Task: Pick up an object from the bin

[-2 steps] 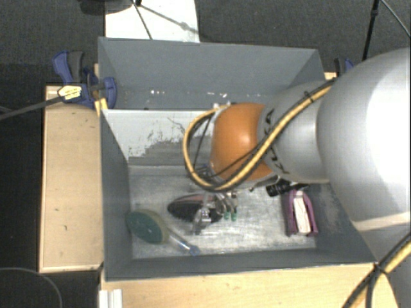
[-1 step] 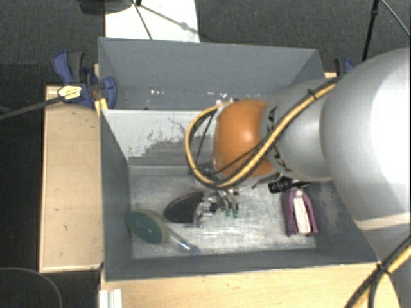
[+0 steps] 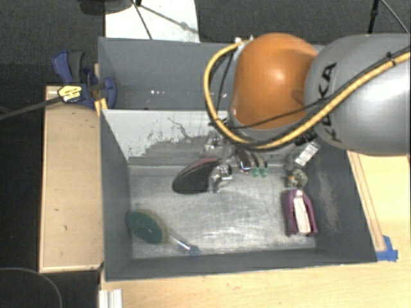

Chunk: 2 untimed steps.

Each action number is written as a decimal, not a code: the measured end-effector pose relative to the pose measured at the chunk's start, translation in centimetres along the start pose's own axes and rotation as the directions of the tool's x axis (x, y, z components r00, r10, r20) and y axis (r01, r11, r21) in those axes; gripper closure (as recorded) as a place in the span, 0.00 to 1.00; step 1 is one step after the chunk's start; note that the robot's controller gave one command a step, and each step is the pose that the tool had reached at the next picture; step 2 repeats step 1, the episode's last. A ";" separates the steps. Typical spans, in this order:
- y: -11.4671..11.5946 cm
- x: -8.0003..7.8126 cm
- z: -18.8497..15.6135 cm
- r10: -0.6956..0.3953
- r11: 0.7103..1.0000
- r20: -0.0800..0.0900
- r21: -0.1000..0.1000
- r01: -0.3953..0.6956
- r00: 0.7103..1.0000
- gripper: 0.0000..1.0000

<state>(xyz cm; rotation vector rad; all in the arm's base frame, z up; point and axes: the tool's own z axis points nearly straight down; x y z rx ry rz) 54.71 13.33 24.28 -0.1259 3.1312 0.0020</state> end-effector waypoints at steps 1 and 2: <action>-4.6 2.1 0.2 -0.154 0.988 -0.008 0.001 0.154 0.988 1.00; -4.6 2.1 0.2 -0.154 0.988 -0.008 0.001 0.154 0.988 1.00</action>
Offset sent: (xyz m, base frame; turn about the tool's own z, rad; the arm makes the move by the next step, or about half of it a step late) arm -0.0174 -0.0457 -0.0020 -0.1565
